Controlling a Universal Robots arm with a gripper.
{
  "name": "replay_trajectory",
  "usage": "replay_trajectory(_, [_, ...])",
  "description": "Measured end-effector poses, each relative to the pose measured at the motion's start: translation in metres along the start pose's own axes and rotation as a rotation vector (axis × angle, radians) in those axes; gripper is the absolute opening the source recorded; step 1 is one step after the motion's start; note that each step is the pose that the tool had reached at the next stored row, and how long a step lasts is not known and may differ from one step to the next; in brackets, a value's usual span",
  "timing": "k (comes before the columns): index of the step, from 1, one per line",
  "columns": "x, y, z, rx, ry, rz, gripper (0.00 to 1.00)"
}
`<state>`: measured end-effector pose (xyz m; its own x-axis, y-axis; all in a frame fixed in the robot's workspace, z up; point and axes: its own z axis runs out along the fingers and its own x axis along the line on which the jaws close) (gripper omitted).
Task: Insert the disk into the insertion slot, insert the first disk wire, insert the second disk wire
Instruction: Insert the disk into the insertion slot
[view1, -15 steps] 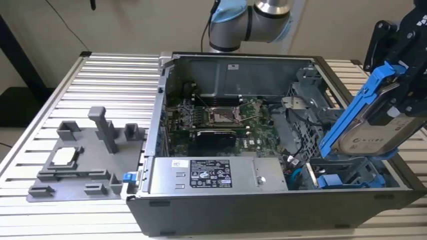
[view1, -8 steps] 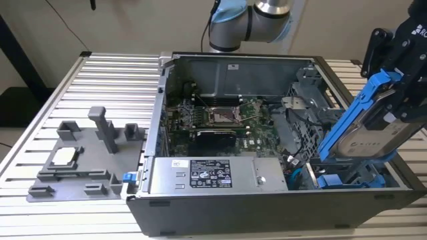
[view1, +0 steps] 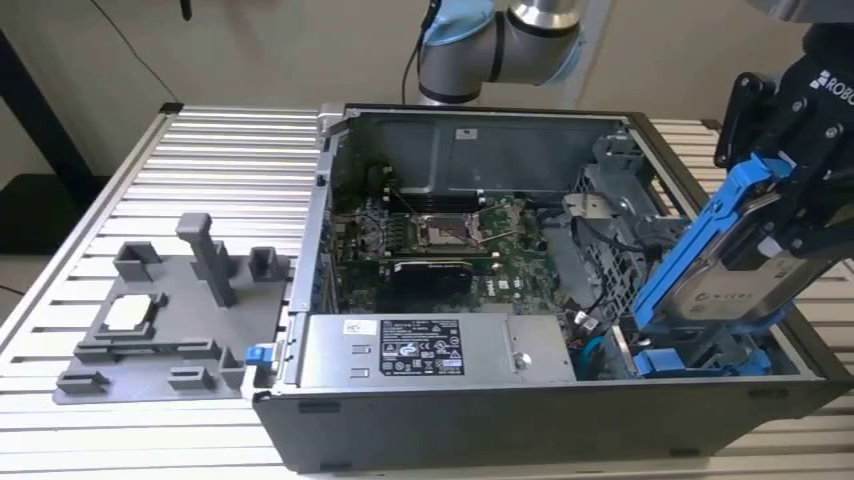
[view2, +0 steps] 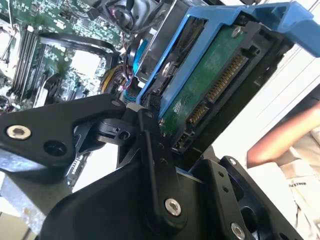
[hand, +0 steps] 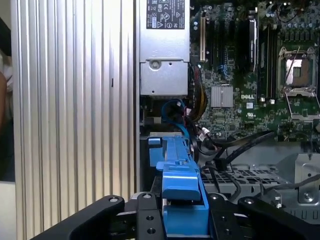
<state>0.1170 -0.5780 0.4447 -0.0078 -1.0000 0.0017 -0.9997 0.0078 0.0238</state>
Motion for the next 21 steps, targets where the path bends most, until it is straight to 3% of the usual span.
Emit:
replay_trajectory(13, [-0.0002, -0.0046, 0.0157, 0.0009, -0.0004, -0.011, 0.33])
replay_trajectory(21, [-0.001, -0.006, 0.0239, 0.0008, -0.0089, -0.013, 0.33])
